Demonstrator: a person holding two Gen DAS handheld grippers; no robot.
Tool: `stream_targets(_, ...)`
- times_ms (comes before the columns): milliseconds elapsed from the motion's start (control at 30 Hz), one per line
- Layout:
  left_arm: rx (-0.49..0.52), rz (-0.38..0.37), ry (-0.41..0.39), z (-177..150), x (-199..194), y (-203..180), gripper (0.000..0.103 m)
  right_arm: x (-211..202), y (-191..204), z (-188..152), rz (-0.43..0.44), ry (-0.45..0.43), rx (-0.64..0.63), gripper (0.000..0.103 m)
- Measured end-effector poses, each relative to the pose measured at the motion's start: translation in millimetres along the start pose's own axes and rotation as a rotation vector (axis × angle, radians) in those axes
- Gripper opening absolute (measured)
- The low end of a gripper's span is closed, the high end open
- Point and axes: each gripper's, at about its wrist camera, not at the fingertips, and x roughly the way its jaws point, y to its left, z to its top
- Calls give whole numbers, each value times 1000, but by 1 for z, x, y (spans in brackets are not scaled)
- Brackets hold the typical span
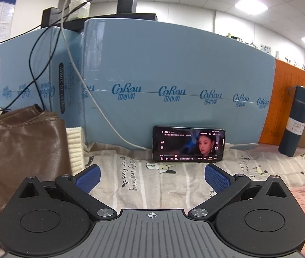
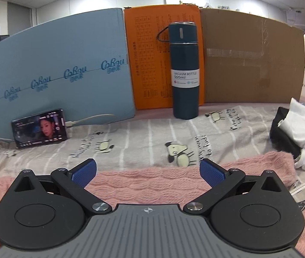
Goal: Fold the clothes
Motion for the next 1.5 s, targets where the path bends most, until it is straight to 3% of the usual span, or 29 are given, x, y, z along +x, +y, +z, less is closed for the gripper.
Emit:
stream_targets(200, -94, -25, 12, -21, -17, 3, 103, -2, 14, -5, -23, 14, -30, 103)
stream_targets(333, -132, -22, 29, -33, -12, 5, 103, -9, 5, -3, 12, 19, 21, 103)
stream_targets(567, -142, -37, 10, -37, -12, 12, 103, -16, -4, -5, 166, 24, 67, 103)
stream_targets(767, -143, -62, 7, -38, -14, 17, 103, -16, 7, -12, 303, 62, 26, 103)
stream_targets(967, -43, -178, 44, -46, -22, 1, 103, -21, 23, -21, 401, 81, -38, 103)
stream_targets(1100, 176, -262, 168, -62, -16, -29, 103, -22, 32, -28, 389, 112, -92, 101)
stream_targets(1167, 313, -256, 184, -72, -19, -42, 103, -24, 34, -30, 373, 121, -108, 101)
stream_targets(1233, 308, -308, 182, -74, -25, -40, 103, -28, 34, -32, 367, 117, -109, 101)
stream_targets(1367, 189, -517, 228, -74, -35, -35, 103, -37, 33, -32, 383, 113, -103, 100)
stream_targets(1500, 251, -555, 228, -87, -46, -55, 103, -42, 40, -31, 400, 130, -91, 99)
